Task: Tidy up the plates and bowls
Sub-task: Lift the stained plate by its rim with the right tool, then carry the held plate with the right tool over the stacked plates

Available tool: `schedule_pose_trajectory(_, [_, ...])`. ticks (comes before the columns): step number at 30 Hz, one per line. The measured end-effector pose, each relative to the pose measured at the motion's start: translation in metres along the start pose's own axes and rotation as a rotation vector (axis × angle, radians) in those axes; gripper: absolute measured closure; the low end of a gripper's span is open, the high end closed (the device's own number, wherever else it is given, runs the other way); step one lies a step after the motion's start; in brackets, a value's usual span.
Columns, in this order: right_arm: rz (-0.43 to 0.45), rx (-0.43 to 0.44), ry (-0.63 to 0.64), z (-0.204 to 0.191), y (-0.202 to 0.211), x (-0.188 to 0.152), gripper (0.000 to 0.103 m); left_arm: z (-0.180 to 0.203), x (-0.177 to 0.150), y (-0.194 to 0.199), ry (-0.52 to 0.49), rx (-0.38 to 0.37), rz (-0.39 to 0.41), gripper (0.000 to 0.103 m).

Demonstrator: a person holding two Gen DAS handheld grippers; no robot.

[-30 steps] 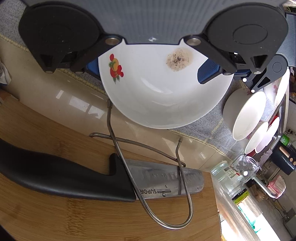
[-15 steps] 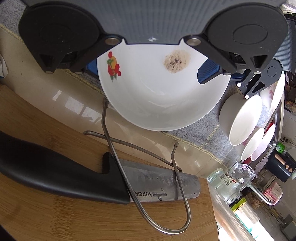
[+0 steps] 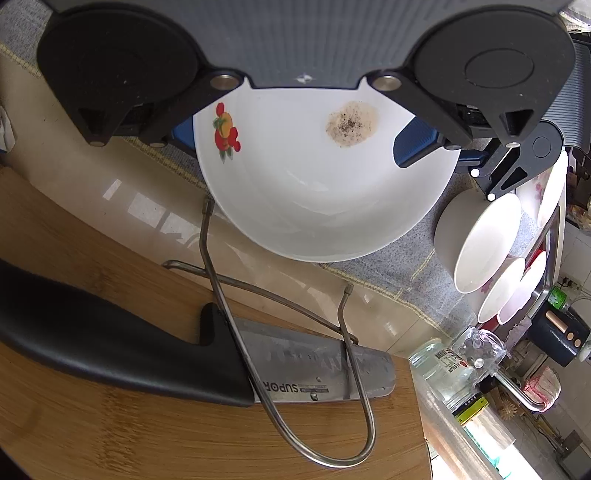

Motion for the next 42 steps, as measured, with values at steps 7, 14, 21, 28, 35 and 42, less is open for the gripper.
schedule_pose_trajectory(7, [-0.006,0.000,0.000,-0.004,0.001,-0.006,0.000,0.002,0.001,0.005,-0.016,0.005,-0.011,0.001])
schedule_pose_trajectory(14, [-0.001,-0.001,-0.001,-0.010,0.007,-0.012,0.000,0.003,0.004,0.013,-0.024,0.003,-0.015,0.001])
schedule_pose_trajectory(21, [0.016,-0.002,-0.012,-0.016,0.018,-0.022,0.000,0.006,0.007,0.025,-0.033,-0.012,-0.016,0.001])
schedule_pose_trajectory(28, [0.053,-0.007,-0.039,-0.022,0.037,-0.037,0.000,0.014,0.012,0.042,-0.061,-0.027,-0.001,0.001])
schedule_pose_trajectory(35, [0.086,-0.021,-0.068,-0.029,0.056,-0.060,0.000,0.027,0.014,0.056,-0.106,-0.051,0.007,0.001])
schedule_pose_trajectory(42, [0.125,-0.034,-0.110,-0.030,0.075,-0.087,0.000,0.040,0.022,0.068,-0.135,-0.070,0.020,0.001])
Point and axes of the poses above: each gripper's, at about its wrist camera, not at the fingertips, and y roughly against the way its jaws point, z to its right, x to its top, the point moved 2 cm from there along -y, roughly the way its jaws point, and after that the axes turned 11 degrees about -y, right-handed, at the moved point
